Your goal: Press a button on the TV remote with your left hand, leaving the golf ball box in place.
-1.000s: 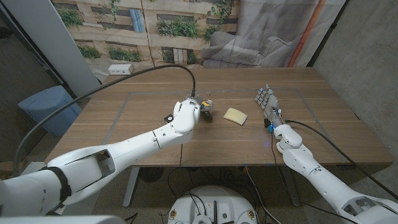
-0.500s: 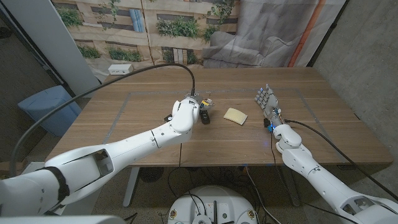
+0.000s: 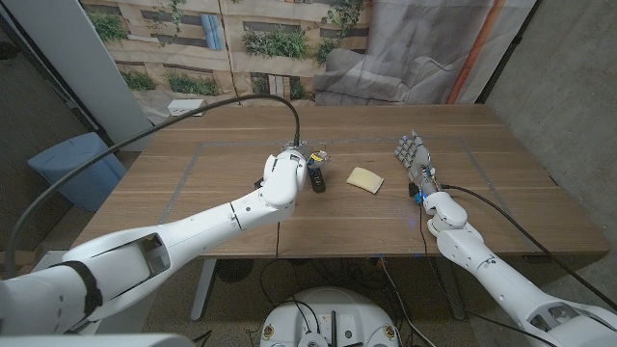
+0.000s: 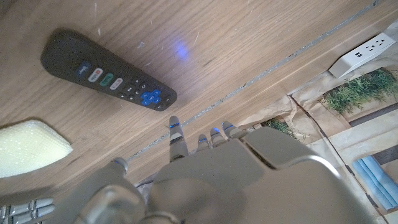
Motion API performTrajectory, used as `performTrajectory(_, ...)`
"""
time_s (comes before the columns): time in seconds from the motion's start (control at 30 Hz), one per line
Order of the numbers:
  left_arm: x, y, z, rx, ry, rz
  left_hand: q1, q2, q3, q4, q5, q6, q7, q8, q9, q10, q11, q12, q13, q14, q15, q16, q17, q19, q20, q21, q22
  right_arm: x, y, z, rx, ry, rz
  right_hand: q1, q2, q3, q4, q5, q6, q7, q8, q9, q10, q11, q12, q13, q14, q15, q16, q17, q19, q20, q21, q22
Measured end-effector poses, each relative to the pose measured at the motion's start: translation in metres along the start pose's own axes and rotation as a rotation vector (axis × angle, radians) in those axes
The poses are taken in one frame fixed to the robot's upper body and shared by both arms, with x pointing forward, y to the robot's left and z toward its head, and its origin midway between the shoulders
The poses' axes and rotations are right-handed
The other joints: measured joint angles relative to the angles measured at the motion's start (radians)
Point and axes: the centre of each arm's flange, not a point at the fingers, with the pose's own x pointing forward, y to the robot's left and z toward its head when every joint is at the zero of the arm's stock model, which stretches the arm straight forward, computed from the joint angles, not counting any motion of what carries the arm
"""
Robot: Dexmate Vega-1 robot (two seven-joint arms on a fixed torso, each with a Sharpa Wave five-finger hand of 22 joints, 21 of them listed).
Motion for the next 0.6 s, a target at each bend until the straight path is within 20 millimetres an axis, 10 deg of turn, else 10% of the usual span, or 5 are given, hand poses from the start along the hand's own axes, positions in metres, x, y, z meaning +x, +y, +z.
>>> performTrajectory(0.6,-0.018,0.015,-0.026,-0.146,-0.023,0.078,0.0,0.0,0.001,0.0,0.0,0.006,-0.005,0.0,0.0,0.0,0.0,0.007,0.0,-0.004,0.004,0.0,0.0,0.0,0.0,0.007,-0.003,0.0,0.003,0.003,-0.01,0.001,0.004,0.0,0.0,0.0,0.0,0.0,0.0,0.0,0.0,0.0,0.0,0.0,0.0,0.0,0.0,0.0,0.0,-0.005,0.0,0.0,0.0,0.0)
